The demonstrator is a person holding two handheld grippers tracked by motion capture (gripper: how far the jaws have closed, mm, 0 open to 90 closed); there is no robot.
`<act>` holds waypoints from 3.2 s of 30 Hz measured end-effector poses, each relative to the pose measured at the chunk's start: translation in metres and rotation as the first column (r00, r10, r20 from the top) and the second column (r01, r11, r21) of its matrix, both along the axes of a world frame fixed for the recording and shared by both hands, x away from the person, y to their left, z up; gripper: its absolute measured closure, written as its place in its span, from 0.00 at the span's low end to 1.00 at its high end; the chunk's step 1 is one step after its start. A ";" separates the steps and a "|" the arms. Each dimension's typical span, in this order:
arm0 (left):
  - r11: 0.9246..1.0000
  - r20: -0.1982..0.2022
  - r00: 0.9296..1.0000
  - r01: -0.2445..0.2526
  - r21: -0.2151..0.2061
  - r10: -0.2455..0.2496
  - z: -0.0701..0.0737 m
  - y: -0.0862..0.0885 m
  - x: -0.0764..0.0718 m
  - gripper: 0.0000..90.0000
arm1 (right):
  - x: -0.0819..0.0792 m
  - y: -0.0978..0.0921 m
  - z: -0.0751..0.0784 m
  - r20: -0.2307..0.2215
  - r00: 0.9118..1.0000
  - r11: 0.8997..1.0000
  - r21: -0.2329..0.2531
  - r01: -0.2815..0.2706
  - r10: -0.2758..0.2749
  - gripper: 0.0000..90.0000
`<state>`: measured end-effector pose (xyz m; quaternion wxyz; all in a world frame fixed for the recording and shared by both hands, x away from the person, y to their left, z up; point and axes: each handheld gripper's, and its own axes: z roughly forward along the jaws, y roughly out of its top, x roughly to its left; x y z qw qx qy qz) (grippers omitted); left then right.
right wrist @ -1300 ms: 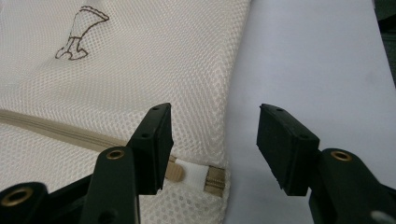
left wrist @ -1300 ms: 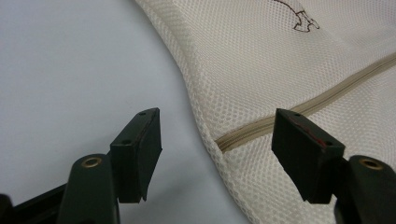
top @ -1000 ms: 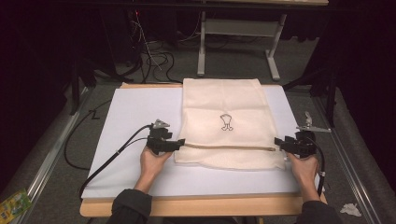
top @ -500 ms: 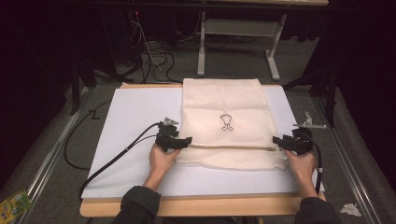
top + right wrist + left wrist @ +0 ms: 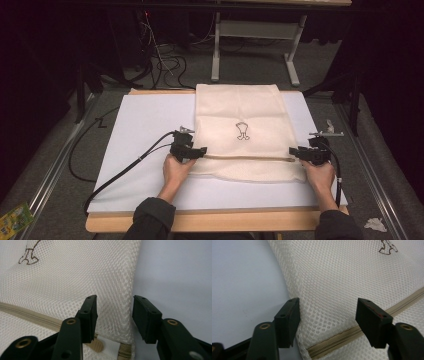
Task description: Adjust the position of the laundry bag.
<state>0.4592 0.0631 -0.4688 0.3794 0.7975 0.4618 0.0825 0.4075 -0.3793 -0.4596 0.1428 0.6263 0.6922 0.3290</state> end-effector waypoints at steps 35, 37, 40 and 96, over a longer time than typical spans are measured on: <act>0.999 0.097 0.994 0.042 0.032 -0.045 0.021 0.010 -0.005 0.99 | -0.004 -0.001 0.006 0.024 0.997 0.997 0.028 -0.076 0.075 0.98; 0.999 0.104 0.994 0.041 0.029 -0.044 0.023 0.012 -0.005 0.99 | -0.005 0.000 0.007 0.026 0.997 0.996 0.032 -0.078 0.077 0.98; 0.999 0.110 0.993 0.038 0.024 -0.041 0.026 0.015 -0.006 0.99 | -0.005 0.001 0.007 0.028 0.996 0.996 0.030 -0.086 0.085 0.98; 0.999 0.156 0.986 -0.051 -0.006 0.051 0.037 0.091 -0.025 0.99 | -0.005 0.062 0.025 0.087 0.963 0.964 0.063 -0.259 0.253 0.98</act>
